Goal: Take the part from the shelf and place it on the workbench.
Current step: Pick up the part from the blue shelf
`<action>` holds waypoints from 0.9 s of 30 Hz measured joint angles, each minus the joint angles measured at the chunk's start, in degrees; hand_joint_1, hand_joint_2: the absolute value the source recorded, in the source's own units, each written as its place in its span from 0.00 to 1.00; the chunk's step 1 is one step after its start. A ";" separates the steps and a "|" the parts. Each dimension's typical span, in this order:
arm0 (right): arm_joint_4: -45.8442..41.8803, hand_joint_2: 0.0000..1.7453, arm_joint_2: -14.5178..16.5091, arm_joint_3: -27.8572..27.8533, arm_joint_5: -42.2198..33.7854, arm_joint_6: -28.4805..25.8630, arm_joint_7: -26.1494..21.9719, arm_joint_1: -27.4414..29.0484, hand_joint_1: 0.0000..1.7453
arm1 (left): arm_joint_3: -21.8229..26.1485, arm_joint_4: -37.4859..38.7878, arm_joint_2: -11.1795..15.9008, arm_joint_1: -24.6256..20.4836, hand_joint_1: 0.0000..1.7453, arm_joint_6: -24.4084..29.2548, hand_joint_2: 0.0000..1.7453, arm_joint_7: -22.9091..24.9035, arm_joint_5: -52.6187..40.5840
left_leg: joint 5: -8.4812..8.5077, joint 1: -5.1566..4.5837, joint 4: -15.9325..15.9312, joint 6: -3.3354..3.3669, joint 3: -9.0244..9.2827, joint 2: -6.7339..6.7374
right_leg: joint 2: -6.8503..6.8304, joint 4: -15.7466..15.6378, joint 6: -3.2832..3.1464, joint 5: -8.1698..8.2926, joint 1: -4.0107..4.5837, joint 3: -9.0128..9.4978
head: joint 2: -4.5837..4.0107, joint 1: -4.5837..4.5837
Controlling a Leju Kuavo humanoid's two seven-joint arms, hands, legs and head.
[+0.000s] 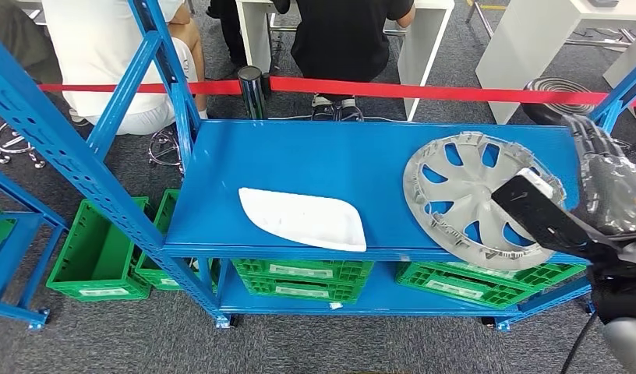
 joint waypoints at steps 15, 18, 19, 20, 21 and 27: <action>0.47 1.00 0.65 5.01 -0.57 0.15 -0.01 -2.13 0.00 | 0.00 0.00 0.51 -0.01 0.00 0.74 0.00 -1.15 0.37 | 0.01 0.01 -0.22 0.00 0.31 0.33 | 0.11 0.01 0.01 0.01 0.02 0.11 | -0.01 0.00; 1.83 1.00 1.00 7.32 -0.62 0.03 0.00 -3.37 0.00 | 0.00 -0.01 0.62 -0.05 0.00 1.03 0.00 -1.93 0.60 | 0.01 0.01 -0.24 0.00 0.33 0.37 | 0.13 0.01 0.01 0.01 0.02 0.12 | 0.00 -0.01; 2.62 1.00 1.13 8.08 -0.80 -0.13 0.01 -3.68 0.00 | 0.00 -0.01 0.69 -0.06 0.00 1.03 0.00 -1.93 0.64 | 0.01 0.01 -0.24 0.00 0.34 0.37 | 0.12 0.00 0.01 0.01 0.02 0.12 | 0.00 -0.01; 3.62 1.00 1.23 8.85 -1.12 -0.40 0.01 -4.00 0.00 | 0.00 -0.01 0.77 -0.06 0.00 1.03 0.00 -1.74 0.72 | 0.01 0.01 -0.24 0.00 0.34 0.36 | 0.12 0.00 0.01 0.01 0.02 0.12 | 0.00 -0.01; 4.74 1.00 1.30 9.52 -1.56 -0.81 -0.02 -4.30 0.00 | 0.00 0.00 0.88 -0.07 0.00 1.04 0.00 -1.39 0.85 | 0.01 0.01 -0.24 0.00 0.33 0.36 | 0.12 0.00 0.01 0.01 0.01 0.12 | -0.01 -0.01; 12.69 1.00 1.01 12.29 -4.69 -5.02 -0.33 -7.61 0.00 | 0.04 0.03 1.84 -0.04 0.00 2.03 0.00 -0.04 3.96 | 0.01 0.00 -0.23 0.00 0.35 0.32 | 0.14 0.00 0.02 0.01 0.00 0.11 | 0.00 0.00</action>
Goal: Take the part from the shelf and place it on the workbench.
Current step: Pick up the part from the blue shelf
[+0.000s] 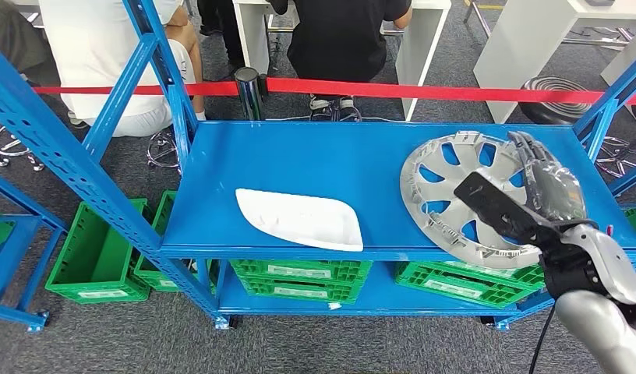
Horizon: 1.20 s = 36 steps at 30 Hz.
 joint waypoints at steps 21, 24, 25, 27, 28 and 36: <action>3.98 1.00 -5.97 -8.20 -2.56 6.61 0.28 10.08 0.00 | 0.02 0.06 0.25 0.31 0.00 -1.00 0.00 -2.34 -0.58 | -0.01 0.01 -0.03 0.02 0.17 -0.68 | -0.55 -0.14 0.19 -0.22 0.00 0.42 | 0.00 0.01; 3.75 1.00 -5.88 -7.00 -3.72 4.21 0.27 9.75 0.00 | 0.02 0.06 0.26 0.29 0.00 -0.98 0.00 -2.78 -0.19 | -0.03 0.01 -0.03 0.05 0.21 -0.41 | -0.45 -0.13 0.19 -0.21 0.00 0.44 | -0.01 0.00; 3.74 1.00 -5.87 -6.61 -3.90 3.89 0.23 9.68 0.00 | 0.02 0.06 0.26 0.29 0.00 -0.98 0.00 -2.63 -0.13 | -0.04 0.01 -0.03 0.06 0.21 -0.32 | -0.40 -0.13 0.19 -0.21 0.00 0.44 | -0.01 0.00; 3.74 1.00 -5.73 -5.73 -4.16 3.81 0.06 9.24 0.00 | 0.02 0.06 0.27 0.29 0.00 -0.98 0.00 -1.95 -0.04 | -0.06 -0.01 -0.03 0.08 0.23 -0.14 | -0.27 -0.13 0.19 -0.20 -0.01 0.43 | 0.00 0.00; 3.74 1.00 -5.57 -5.24 -4.25 3.90 -0.07 8.89 0.00 | 0.02 0.06 0.28 0.28 0.00 -0.98 0.00 -1.55 -0.01 | -0.07 -0.01 -0.04 0.09 0.24 -0.06 | -0.20 -0.13 0.19 -0.19 -0.01 0.42 | 0.00 0.00; 3.40 1.00 -4.96 -1.68 -7.35 5.71 -0.13 7.08 0.00 | 0.02 0.06 0.03 0.29 0.00 -1.26 0.00 -1.06 -0.53 | -0.10 -0.01 -0.03 0.11 0.29 0.07 | -0.07 -0.14 0.19 -0.17 -0.01 0.40 | -0.01 0.00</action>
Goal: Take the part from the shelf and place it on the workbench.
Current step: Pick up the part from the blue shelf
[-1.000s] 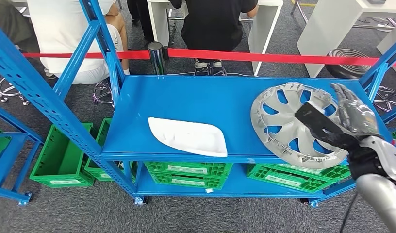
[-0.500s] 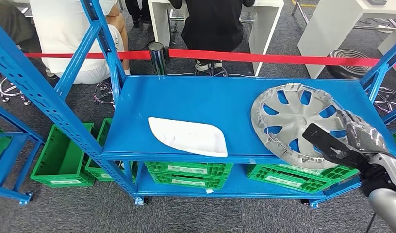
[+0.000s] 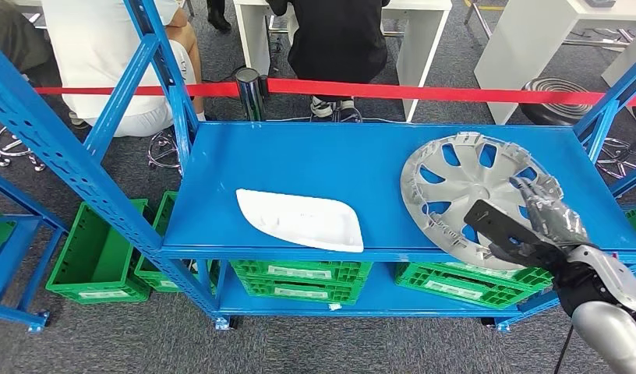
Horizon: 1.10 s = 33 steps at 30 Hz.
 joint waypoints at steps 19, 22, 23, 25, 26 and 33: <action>-0.22 1.00 2.34 7.05 1.11 11.41 0.27 -3.16 0.00 | 0.00 0.00 -1.19 0.00 0.00 -0.94 0.00 0.66 0.20 | 0.00 0.00 0.00 0.00 0.00 0.03 | 0.02 0.00 -0.01 0.01 0.01 0.01 | 0.00 0.00; 0.44 1.00 3.21 8.10 1.87 12.53 0.30 -4.00 0.00 | 0.00 0.00 -1.21 0.00 0.00 -0.90 0.00 -0.13 0.31 | 0.00 0.00 0.00 0.00 0.00 0.06 | 0.03 0.00 -0.01 0.01 0.01 0.01 | 0.00 0.00; 0.71 1.00 3.44 8.41 2.09 12.85 0.31 -4.28 0.00 | 0.00 0.00 -1.21 0.00 0.00 -0.87 0.00 -0.32 0.37 | 0.00 0.00 0.00 0.00 0.00 0.08 | 0.03 0.00 -0.01 0.01 0.01 0.01 | 0.01 0.00; 1.37 1.00 3.89 8.85 2.42 13.39 0.32 -4.77 0.00 | 0.00 0.00 -1.21 0.00 0.00 -0.84 0.00 -0.62 0.47 | 0.00 0.00 0.00 0.00 0.00 0.09 | 0.04 0.00 -0.01 0.01 0.01 0.01 | 0.01 0.00; 1.69 1.00 4.10 8.96 2.54 13.56 0.33 -4.96 0.00 | 0.00 0.00 -1.21 0.00 0.00 -0.83 0.00 -0.71 0.51 | 0.00 0.00 0.00 0.00 0.00 0.10 | 0.04 0.00 -0.01 0.01 0.01 0.01 | 0.01 0.00; 4.36 1.00 5.51 9.27 5.31 15.83 0.40 -5.48 0.00 | 0.00 0.00 -1.21 0.00 0.00 -0.83 0.00 -0.29 0.79 | 0.00 0.00 0.00 0.00 0.01 0.10 | 0.05 0.00 -0.02 0.01 0.00 0.00 | 0.01 0.00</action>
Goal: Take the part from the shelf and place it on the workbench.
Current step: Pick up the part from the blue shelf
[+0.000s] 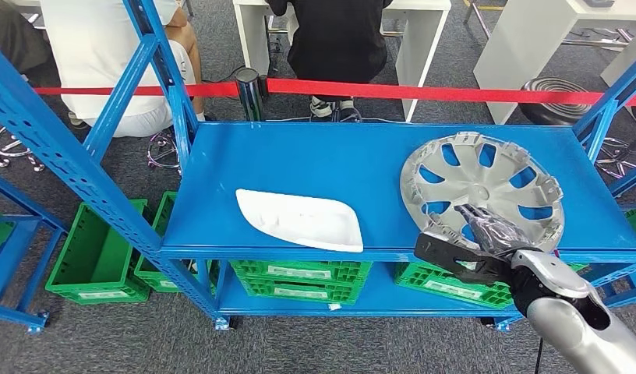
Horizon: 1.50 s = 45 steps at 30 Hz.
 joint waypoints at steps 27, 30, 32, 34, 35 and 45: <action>9.82 1.00 1.96 -13.70 5.95 1.01 0.09 5.42 0.00 | 0.00 0.00 -0.51 0.03 0.00 0.04 0.00 1.50 -0.07 | 0.02 0.01 0.01 -0.01 -0.02 -1.01 | -0.32 -0.01 0.01 -0.02 -0.01 0.05 | 0.01 0.00; 10.30 1.00 1.98 -14.12 5.42 0.90 0.09 6.06 0.00 | 0.00 0.00 -0.52 0.02 0.00 0.04 0.00 1.57 -0.11 | 0.02 0.01 0.01 -0.01 -0.02 -0.99 | -0.33 -0.01 0.02 -0.02 -0.01 0.06 | -0.01 0.01; 10.63 1.00 2.01 -14.26 5.04 0.87 0.09 6.44 0.00 | 0.00 0.00 -0.54 0.02 0.00 0.04 0.00 1.60 -0.12 | 0.02 0.01 0.01 -0.01 -0.02 -0.97 | -0.33 -0.01 0.02 -0.02 -0.01 0.06 | -0.01 0.01; 10.95 1.00 2.11 -14.34 4.86 0.87 0.09 6.62 0.00 | 0.00 0.00 -0.54 0.02 0.00 0.04 0.00 1.61 -0.14 | 0.02 0.01 0.01 0.00 -0.02 -0.92 | -0.32 -0.01 0.02 -0.02 -0.01 0.06 | -0.01 0.00; 11.11 1.00 2.18 -14.37 4.82 0.87 0.09 6.67 0.00 | 0.00 0.00 -0.54 0.02 0.00 0.04 0.00 1.61 -0.17 | 0.02 0.01 0.01 0.00 -0.01 -0.90 | -0.32 -0.01 0.02 -0.02 -0.01 0.06 | 0.00 0.00; 12.58 1.00 2.96 -13.07 2.13 -1.45 0.09 7.37 0.00 | 0.00 0.00 -0.65 0.02 0.00 0.04 0.00 1.66 -0.46 | 0.02 0.01 0.00 0.00 -0.01 -0.65 | -0.31 -0.01 0.02 -0.02 -0.01 0.05 | 0.00 0.00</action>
